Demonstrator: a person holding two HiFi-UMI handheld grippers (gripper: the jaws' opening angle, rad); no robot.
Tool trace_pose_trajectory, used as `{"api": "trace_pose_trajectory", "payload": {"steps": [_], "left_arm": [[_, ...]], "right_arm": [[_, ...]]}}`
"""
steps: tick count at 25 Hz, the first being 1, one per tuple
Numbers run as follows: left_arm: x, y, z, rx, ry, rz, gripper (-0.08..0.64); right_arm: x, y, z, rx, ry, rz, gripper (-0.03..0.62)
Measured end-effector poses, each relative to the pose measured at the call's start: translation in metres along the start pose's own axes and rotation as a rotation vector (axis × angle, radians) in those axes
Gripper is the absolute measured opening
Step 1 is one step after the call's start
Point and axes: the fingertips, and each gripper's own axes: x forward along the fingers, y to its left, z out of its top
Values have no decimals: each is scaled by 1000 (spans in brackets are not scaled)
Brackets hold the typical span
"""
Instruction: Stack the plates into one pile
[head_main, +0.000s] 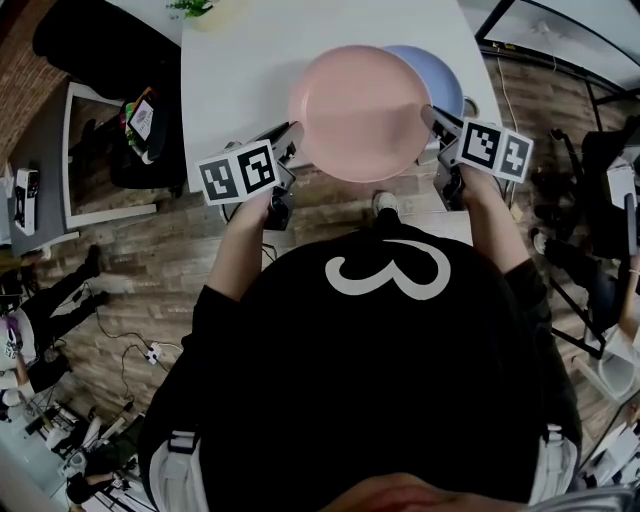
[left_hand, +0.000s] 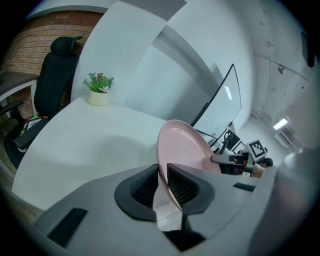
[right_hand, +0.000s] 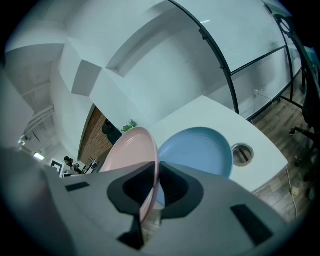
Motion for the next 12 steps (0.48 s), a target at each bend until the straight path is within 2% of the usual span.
{"api": "trace_pose_trajectory", "payload": {"steps": [12], "left_arm": [[68, -36, 22, 31, 59, -32, 69]], "right_arm": [[-12, -60, 39, 44, -23, -52, 46]]}}
